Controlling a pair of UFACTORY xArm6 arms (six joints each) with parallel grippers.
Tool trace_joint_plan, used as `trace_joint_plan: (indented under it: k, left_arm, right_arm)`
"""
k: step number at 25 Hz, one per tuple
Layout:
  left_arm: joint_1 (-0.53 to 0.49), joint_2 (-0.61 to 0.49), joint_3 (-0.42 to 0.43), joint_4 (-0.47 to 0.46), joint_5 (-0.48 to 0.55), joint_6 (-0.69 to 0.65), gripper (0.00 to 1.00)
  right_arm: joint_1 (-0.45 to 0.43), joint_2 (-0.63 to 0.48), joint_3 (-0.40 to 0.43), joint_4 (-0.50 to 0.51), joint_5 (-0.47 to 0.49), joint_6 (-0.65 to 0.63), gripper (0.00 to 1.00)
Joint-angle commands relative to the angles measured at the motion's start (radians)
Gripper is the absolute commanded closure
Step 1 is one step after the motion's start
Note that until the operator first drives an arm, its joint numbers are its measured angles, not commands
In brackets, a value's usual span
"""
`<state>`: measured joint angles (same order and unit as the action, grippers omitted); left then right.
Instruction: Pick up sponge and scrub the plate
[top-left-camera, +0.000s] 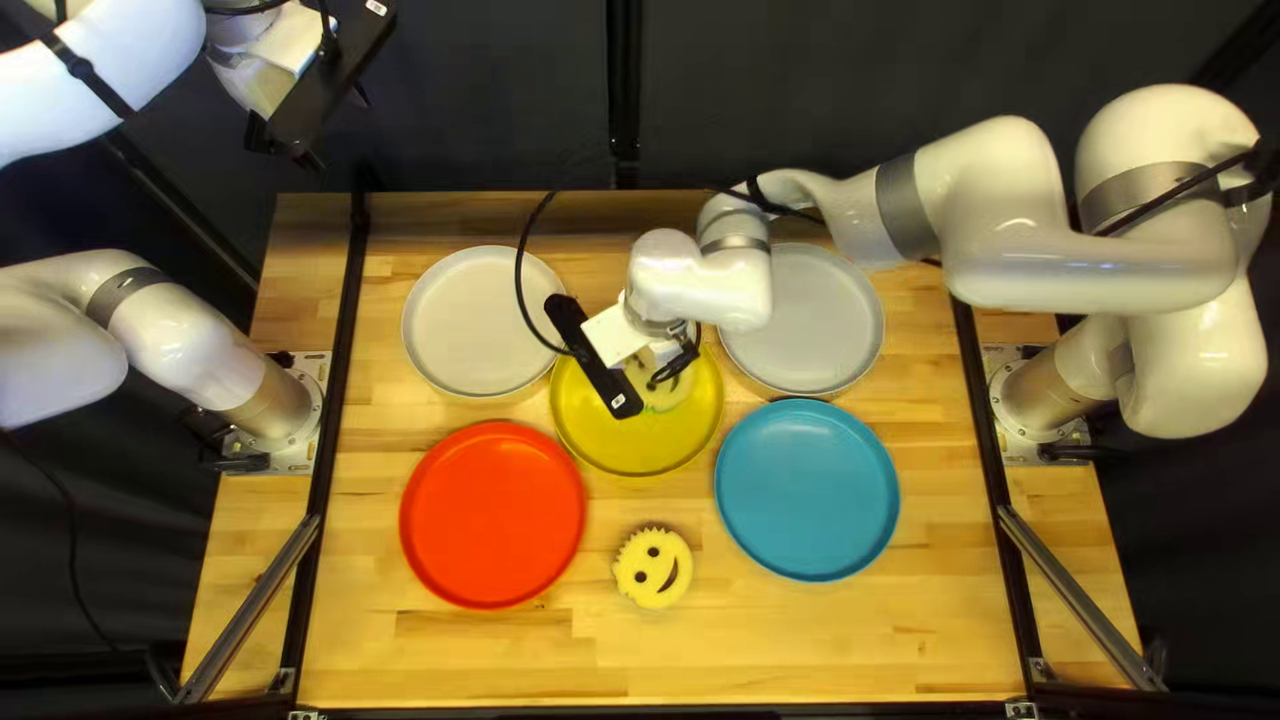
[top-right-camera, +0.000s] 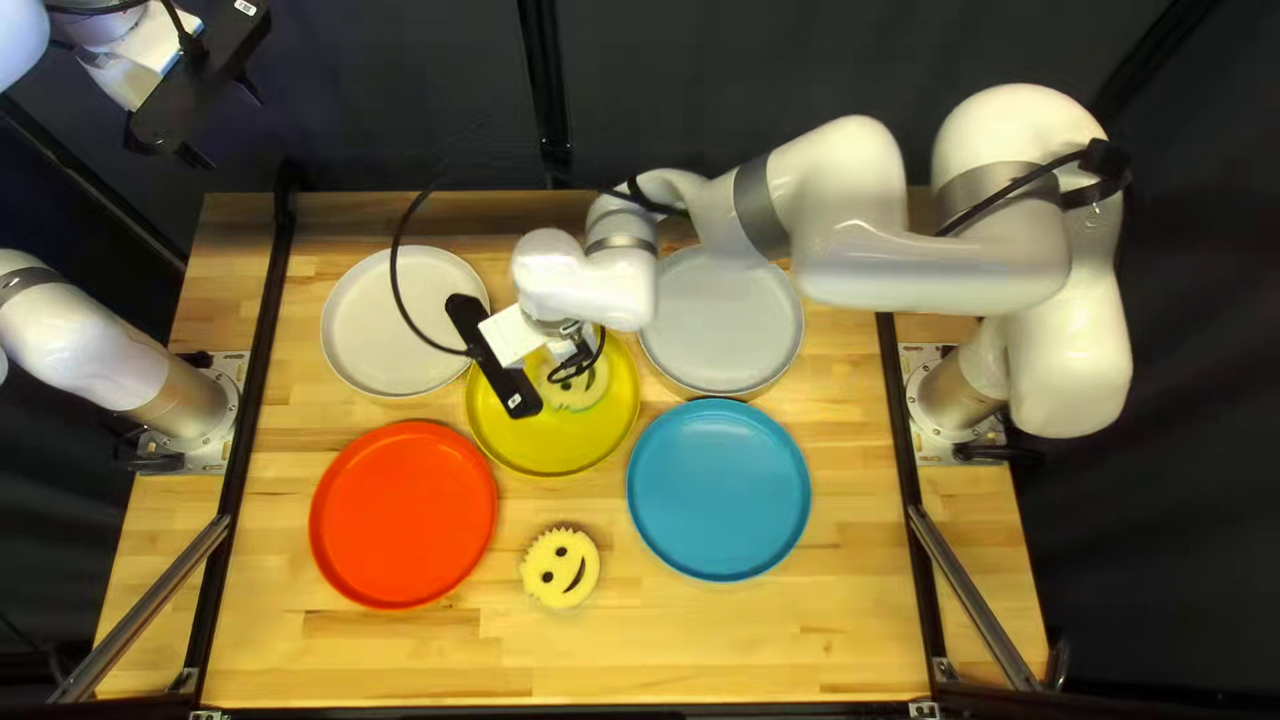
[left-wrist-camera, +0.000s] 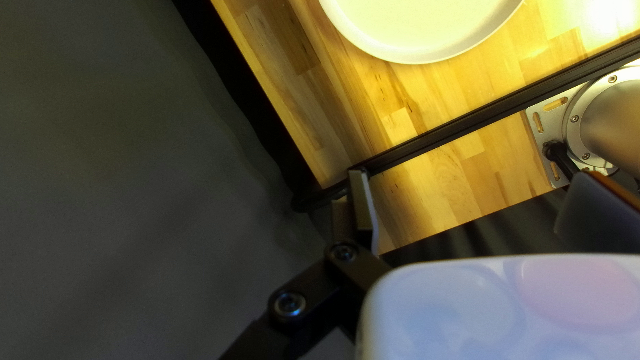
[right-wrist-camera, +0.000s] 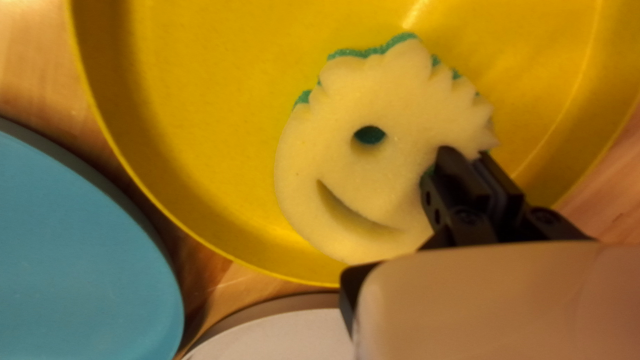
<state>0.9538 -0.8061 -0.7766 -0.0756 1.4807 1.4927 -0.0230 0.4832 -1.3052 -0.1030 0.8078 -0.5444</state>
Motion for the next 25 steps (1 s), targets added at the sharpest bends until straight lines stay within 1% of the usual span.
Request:
trace_joint_plan:
  k: [1,4,7,11,16,20,25]
  left_arm:
    - [0.000,0.000,0.000,0.000,0.000,0.000,0.00]
    - [0.000,0.000,0.000,0.000,0.000,0.000,0.00]
    - [0.000,0.000,0.000,0.000,0.000,0.000,0.00]
    - [0.000,0.000,0.000,0.000,0.000,0.000,0.00]
    - [0.000,0.000,0.000,0.000,0.000,0.000,0.00]
    - [0.000,0.000,0.000,0.000,0.000,0.000,0.00]
    - [0.000,0.000,0.000,0.000,0.000,0.000,0.00]
  right_arm:
    - [0.003,0.050,-0.090,0.033,0.065,-0.003,1.00]
    - [-0.020,0.100,-0.162,0.057,0.105,-0.012,1.00]
    - [-0.047,0.124,-0.193,0.082,0.119,-0.021,1.00]
    - [-0.086,0.131,-0.196,0.114,0.116,-0.014,1.00]
    - [-0.105,0.120,-0.185,0.129,0.121,0.026,1.00]
    - [-0.097,0.116,-0.180,0.134,0.120,0.042,1.00]
    - [-0.058,0.123,-0.194,0.127,0.122,0.074,1.00]
